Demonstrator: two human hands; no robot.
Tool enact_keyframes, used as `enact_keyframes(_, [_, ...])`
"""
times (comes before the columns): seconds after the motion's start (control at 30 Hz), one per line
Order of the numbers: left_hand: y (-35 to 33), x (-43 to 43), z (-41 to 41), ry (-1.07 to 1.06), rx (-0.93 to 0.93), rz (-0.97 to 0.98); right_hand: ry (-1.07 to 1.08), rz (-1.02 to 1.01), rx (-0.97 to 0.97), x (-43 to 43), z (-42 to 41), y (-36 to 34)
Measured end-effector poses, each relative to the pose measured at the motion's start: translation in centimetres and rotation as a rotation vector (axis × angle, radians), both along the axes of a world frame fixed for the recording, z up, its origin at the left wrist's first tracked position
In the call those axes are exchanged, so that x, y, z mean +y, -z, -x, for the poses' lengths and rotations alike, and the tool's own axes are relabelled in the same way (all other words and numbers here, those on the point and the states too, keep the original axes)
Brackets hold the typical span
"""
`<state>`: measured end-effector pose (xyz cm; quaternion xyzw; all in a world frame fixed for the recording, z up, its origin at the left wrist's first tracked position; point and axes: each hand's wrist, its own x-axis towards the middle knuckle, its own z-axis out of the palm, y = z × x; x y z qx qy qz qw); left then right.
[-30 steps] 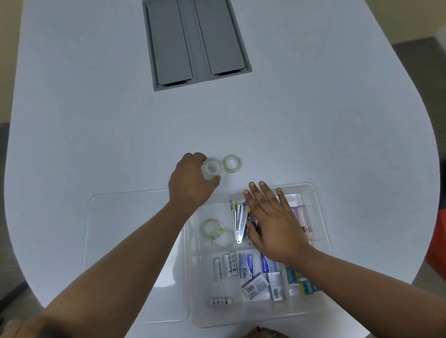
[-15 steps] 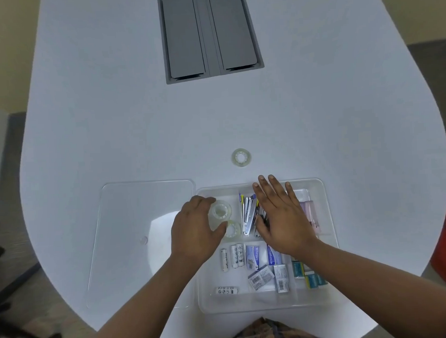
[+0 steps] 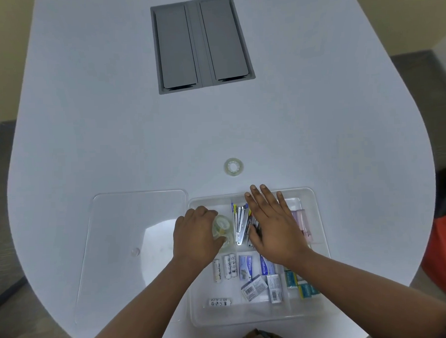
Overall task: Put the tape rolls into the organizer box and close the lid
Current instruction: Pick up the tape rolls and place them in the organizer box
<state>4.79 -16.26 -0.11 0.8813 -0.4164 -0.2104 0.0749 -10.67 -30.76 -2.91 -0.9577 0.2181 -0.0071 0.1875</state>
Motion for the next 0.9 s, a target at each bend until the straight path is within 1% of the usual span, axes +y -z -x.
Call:
enact_keyframes(0.13, [-0.6,-0.2,-0.8,-0.047,0.067,0.121,0.002,-0.004,-0.011,0.0,0.0,0.1])
enact_keyframes(0.27, [-1.6,-1.9,-1.8,-0.069,0.015,0.274,0.003,-0.006,-0.019,0.0,0.0,0.1])
enact_keyframes(0.33, [-1.9,-3.3,-2.5,-0.052,0.002,0.299,0.003,-0.007,-0.014,0.0,0.0,0.1])
enact_keyframes(0.53, [-1.3,-8.5,-4.8,-0.005,0.034,0.198,0.004,-0.01,-0.009,0.0,-0.1,0.0])
enact_keyframes(0.7, [-0.3,-11.4,-6.5,0.001,-0.021,0.208,0.004,-0.012,-0.004,0.0,-0.1,0.0])
enact_keyframes(0.83, [0.9,-12.7,-7.0,0.115,0.012,0.044,0.004,-0.016,0.001,0.0,-0.1,0.2])
enact_keyframes(0.9, [1.4,-13.0,-7.0,0.158,-0.014,-0.025,0.004,-0.025,0.001,-0.1,-0.1,0.2])
